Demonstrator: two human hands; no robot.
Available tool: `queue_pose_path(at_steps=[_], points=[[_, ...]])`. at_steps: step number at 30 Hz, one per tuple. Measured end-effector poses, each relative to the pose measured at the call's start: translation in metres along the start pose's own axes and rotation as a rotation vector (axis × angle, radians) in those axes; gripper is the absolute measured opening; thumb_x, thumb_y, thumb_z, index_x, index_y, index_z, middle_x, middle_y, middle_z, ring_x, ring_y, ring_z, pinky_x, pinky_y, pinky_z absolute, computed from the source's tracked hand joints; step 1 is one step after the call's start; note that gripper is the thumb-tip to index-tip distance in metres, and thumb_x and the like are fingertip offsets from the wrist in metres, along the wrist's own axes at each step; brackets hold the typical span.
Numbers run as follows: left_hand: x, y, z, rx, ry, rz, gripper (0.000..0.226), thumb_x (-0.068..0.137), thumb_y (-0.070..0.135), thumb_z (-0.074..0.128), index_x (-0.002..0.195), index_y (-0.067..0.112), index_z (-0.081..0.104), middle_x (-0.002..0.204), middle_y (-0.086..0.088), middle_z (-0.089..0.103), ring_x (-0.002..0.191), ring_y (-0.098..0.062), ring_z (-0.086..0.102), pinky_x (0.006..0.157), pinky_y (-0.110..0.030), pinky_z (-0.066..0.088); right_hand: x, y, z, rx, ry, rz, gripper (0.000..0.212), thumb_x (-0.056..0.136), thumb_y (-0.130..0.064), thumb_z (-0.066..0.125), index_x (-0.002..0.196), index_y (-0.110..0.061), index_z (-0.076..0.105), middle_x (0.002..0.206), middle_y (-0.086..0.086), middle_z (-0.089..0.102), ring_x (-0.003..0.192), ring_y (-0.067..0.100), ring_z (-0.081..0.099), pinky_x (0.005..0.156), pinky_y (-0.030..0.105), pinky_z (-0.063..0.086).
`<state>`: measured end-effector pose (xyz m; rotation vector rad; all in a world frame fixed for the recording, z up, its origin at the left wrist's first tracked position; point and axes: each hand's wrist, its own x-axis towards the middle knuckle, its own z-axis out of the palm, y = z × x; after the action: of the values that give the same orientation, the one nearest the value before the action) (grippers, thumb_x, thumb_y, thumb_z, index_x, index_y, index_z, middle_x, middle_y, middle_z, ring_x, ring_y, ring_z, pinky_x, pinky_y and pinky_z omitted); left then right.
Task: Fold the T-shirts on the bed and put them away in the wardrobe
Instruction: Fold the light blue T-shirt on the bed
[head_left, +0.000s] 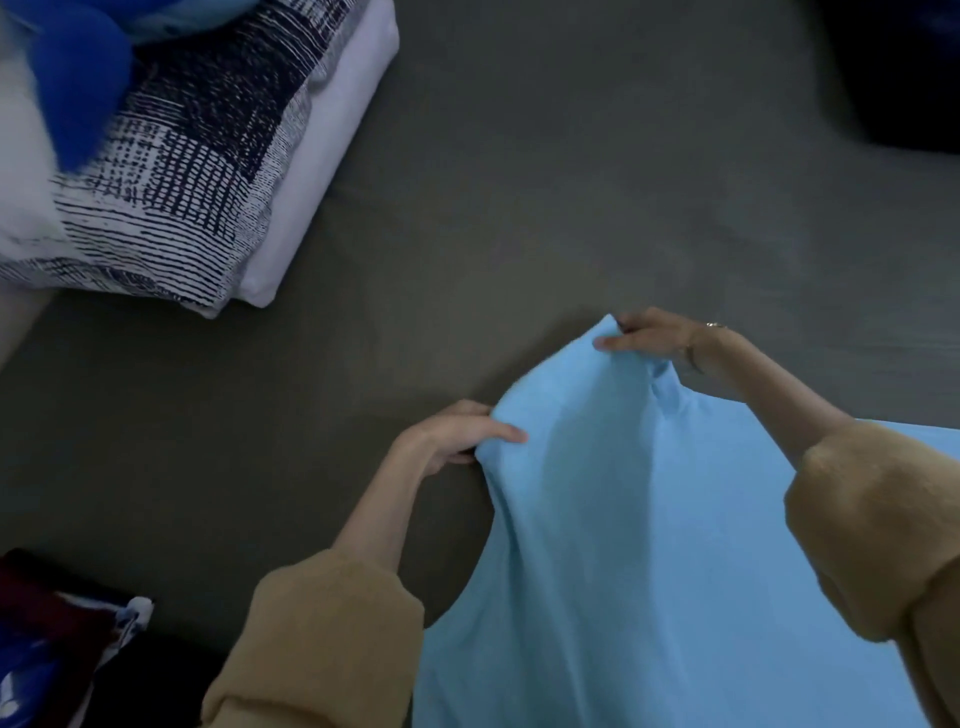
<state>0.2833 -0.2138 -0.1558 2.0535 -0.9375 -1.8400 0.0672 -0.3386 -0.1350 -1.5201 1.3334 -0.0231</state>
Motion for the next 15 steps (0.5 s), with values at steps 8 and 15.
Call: queue_pose_path(at_steps=[8,15], points=[[0.006,-0.024,0.005,-0.296,-0.285,0.072,0.035,0.091,0.018,0.057,0.124,0.006,0.059,0.123,-0.004,0.064,0.116,-0.016,0.059,0.102,-0.027,0.041,0.024,0.013,0.002,-0.337,0.023,-0.068,0.032,0.076,-0.041,0.071,0.095,-0.019,0.059,0.093,-0.002,0.064,0.087,0.017,0.061,0.084,0.035,0.050],[0.014,-0.033,0.011,-0.384,-0.108,0.043,0.033,0.093,0.015,0.047,0.117,0.001,0.063,0.115,-0.012,0.068,0.108,-0.025,0.063,0.095,-0.031,0.046,0.016,0.019,-0.021,-0.496,-0.007,0.012,0.037,0.069,-0.035,0.064,0.102,-0.020,0.058,0.098,-0.001,0.057,0.096,0.021,0.051,0.080,0.028,0.039]])
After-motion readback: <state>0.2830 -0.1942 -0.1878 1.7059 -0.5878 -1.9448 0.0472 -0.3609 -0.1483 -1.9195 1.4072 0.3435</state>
